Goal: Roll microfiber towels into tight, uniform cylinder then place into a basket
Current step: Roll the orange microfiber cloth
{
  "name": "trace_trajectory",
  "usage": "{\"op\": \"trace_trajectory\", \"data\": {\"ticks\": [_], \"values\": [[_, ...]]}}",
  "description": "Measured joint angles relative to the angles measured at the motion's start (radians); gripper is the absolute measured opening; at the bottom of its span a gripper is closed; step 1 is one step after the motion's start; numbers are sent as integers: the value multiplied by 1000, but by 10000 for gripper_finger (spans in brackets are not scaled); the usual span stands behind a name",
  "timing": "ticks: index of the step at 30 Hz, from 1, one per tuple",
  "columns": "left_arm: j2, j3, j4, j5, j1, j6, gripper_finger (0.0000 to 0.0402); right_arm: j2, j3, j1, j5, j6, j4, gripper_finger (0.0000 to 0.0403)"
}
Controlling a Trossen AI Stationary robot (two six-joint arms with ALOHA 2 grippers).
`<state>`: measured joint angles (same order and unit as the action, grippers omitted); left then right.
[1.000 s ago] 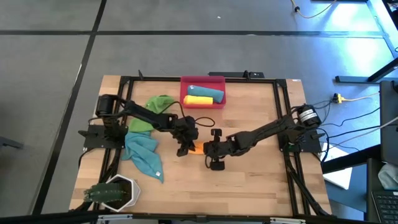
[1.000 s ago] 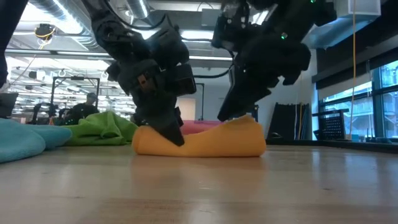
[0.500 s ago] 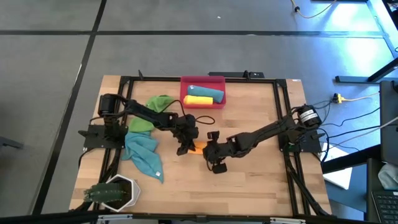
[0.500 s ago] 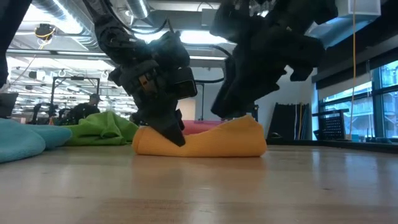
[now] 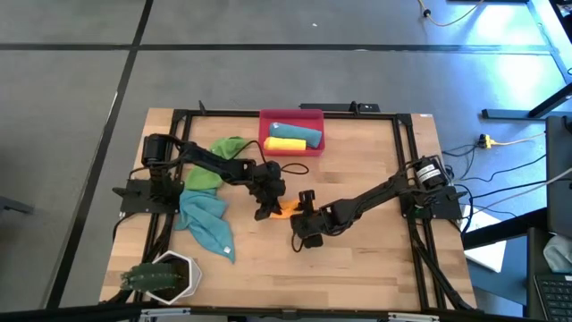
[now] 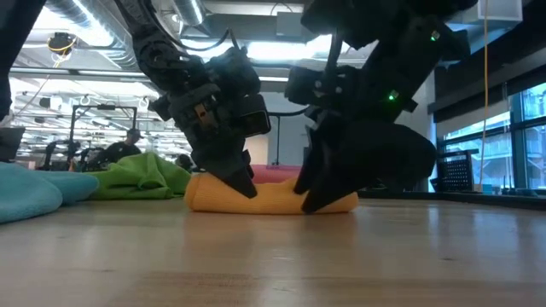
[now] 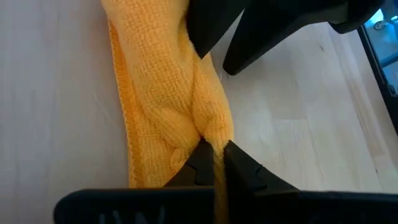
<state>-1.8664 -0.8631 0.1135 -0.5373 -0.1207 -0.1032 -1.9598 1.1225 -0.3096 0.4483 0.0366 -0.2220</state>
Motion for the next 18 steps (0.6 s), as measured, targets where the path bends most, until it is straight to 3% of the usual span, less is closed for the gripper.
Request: {"op": "trace_trajectory", "data": {"ticks": [18], "values": [[0, 0, -6, -8, -10, 0, 0, 6, 0, -3, 59, 73, 20, 194]]}}
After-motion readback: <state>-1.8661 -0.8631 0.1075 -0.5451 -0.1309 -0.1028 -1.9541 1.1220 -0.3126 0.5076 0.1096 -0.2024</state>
